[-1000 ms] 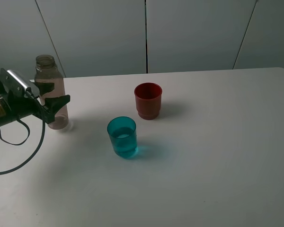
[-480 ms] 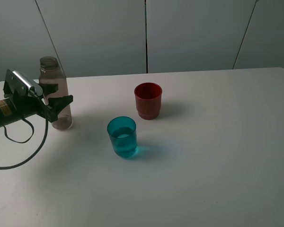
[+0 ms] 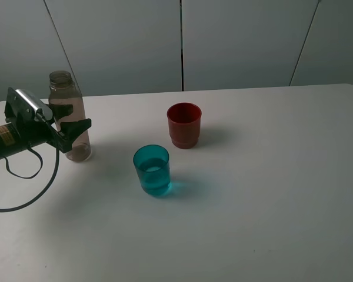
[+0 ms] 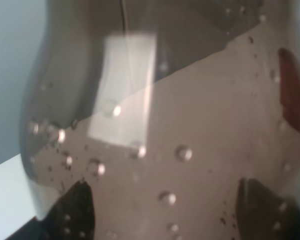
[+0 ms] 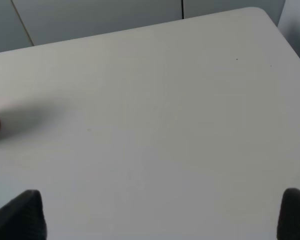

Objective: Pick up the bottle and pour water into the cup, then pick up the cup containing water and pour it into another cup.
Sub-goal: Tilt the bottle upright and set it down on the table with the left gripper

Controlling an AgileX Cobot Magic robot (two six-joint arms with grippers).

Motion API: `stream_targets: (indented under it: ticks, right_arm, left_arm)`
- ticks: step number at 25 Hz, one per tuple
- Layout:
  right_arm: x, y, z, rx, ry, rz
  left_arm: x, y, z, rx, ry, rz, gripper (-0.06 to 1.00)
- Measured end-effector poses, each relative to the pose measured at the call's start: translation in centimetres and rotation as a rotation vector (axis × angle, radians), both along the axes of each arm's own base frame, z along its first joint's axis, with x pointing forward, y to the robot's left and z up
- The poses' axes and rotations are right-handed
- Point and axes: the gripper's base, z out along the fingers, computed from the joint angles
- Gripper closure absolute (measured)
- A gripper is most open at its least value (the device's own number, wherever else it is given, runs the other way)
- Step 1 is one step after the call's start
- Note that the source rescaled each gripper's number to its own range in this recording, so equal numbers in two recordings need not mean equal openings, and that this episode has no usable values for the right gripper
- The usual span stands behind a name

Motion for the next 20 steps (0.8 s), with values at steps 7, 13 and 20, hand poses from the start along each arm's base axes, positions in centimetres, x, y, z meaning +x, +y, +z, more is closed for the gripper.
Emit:
stream_targets:
  ticks: [7, 13, 20]
  right_arm:
    - [0.00, 0.00, 0.00, 0.002, 0.000, -0.001]
    - [0.00, 0.00, 0.00, 0.002, 0.000, -0.001]
    - [0.00, 0.00, 0.00, 0.001, 0.000, 0.000]
  left_arm:
    - [-0.09, -0.10, -0.02, 0.003, 0.001, -0.016, 0.75]
    - [-0.33, -0.31, -0.43, 0.014, 0.019, -0.049, 0.04]
    - [-0.31, -0.34, 0.13, 0.021, 0.004, -0.056, 0.01]
